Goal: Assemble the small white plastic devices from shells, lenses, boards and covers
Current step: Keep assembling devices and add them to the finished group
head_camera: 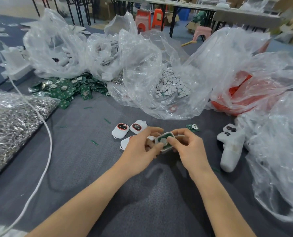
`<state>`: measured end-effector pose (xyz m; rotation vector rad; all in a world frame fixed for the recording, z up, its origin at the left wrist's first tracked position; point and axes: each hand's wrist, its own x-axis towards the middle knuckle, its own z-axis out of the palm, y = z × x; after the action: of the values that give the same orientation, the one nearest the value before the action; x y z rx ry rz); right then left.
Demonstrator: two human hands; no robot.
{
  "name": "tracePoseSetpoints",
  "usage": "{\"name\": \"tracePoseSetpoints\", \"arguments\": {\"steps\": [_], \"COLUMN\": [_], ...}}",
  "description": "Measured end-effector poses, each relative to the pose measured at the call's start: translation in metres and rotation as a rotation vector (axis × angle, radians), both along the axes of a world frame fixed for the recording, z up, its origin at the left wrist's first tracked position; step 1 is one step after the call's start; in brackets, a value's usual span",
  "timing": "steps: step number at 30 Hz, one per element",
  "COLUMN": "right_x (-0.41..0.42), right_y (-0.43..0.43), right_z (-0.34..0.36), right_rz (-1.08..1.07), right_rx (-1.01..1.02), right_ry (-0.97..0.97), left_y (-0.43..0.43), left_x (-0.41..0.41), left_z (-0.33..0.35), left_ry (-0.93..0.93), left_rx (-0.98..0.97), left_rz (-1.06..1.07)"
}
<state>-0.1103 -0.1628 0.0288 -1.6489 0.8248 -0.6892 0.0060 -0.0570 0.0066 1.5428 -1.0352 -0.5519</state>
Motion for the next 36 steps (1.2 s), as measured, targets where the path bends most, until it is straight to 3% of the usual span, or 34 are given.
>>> {"name": "tracePoseSetpoints", "arguments": {"steps": [4, 8, 11, 15, 18, 22, 25, 30, 36], "right_x": [-0.001, 0.004, 0.006, 0.008, 0.011, 0.014, 0.016, 0.022, 0.025], "right_y": [-0.006, -0.002, 0.000, 0.003, 0.006, 0.005, 0.004, 0.002, 0.002], "right_z": [-0.007, -0.013, -0.017, -0.022, -0.023, -0.023, -0.026, -0.031, -0.031], "right_rz": [0.002, 0.005, 0.006, -0.022, -0.060, -0.080, -0.116, -0.124, -0.129], "right_rx": [-0.191, -0.323, -0.393, -0.433, -0.450, -0.457, -0.476, -0.466, -0.464], "right_ry": [0.194, 0.256, 0.267, 0.238, 0.209, 0.187, 0.180, 0.222, 0.263], "left_y": [0.006, 0.013, 0.008, -0.004, -0.020, -0.066, -0.098, -0.118, -0.128], "left_x": [0.000, 0.031, 0.087, 0.183, 0.231, 0.259, 0.275, 0.298, 0.304], "left_z": [0.006, 0.024, 0.040, 0.062, 0.075, 0.087, 0.088, 0.080, 0.079], "left_ry": [-0.261, -0.386, -0.566, -0.673, -0.792, -0.857, -0.890, -0.855, -0.788], "left_rx": [-0.073, -0.113, 0.010, 0.251, 0.372, 0.480, 0.698, 0.875, 0.849], "left_rz": [0.110, 0.250, 0.331, 0.519, 0.513, 0.391, 0.311, 0.370, 0.349]}}
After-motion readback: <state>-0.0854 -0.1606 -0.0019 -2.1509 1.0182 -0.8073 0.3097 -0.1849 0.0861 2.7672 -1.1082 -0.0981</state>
